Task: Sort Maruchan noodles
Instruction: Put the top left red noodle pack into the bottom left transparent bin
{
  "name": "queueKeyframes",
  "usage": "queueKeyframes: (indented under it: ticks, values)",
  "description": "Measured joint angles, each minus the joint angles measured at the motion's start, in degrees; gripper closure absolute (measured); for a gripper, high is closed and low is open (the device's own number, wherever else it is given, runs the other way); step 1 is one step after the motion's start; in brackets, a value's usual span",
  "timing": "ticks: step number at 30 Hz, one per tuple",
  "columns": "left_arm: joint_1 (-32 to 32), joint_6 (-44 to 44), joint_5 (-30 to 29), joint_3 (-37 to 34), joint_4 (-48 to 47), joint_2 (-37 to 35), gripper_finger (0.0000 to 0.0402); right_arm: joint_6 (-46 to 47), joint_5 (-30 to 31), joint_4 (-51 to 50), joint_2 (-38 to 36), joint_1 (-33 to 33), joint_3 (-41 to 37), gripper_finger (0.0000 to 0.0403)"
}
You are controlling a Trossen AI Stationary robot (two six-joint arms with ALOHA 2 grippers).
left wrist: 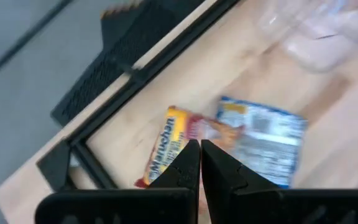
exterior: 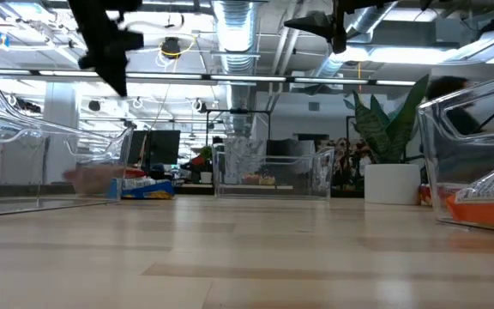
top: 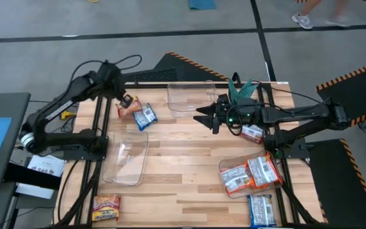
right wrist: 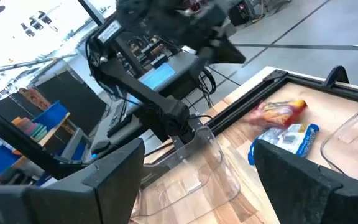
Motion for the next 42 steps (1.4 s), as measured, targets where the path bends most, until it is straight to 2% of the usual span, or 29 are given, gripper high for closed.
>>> queueKeyframes:
  ticks: [5,10,13,21,25,31,35,42]
  values:
    - [-6.48,-2.87,-4.4,0.08,-2.97,-3.13,0.0401,0.0,-0.11,-0.04,0.0,-0.24,0.0,0.0078]
    - [-7.1,-3.26,-2.94,-1.05,-2.3,-2.03,0.0385,0.0,-0.13,-0.1,0.0,-0.26,0.0,0.0078]
    - [-6.08,-2.87,-2.58,-3.01,-3.54,0.21,0.0348,0.0,-0.33,-0.09,0.0,-0.24,0.0,0.0078]
    - [-6.59,-2.53,-1.99,-10.74,-3.65,6.84,0.0202,1.16,-0.33,-0.35,0.0,-0.24,0.0,0.0078]
    - [-7.68,-3.22,-4.4,-14.98,-0.36,7.01,0.0161,1.49,-0.33,-0.56,0.0,-0.24,0.0,0.0078]
    - [-7.81,-5.22,-8.54,-21.42,2.96,7.06,0.0153,1.49,-0.26,-0.55,0.0,-0.25,0.0,0.0078]
    - [-7.81,-5.42,-11.04,-22.01,8.1,7.14,0.0152,1.51,-0.24,-0.57,0.0,-0.6,0.0,0.0078]
    - [-6.78,-4.16,-9.79,-22.17,8.85,7.27,0.0152,1.49,-0.13,-0.7,0.0,-0.63,0.0,0.0078]
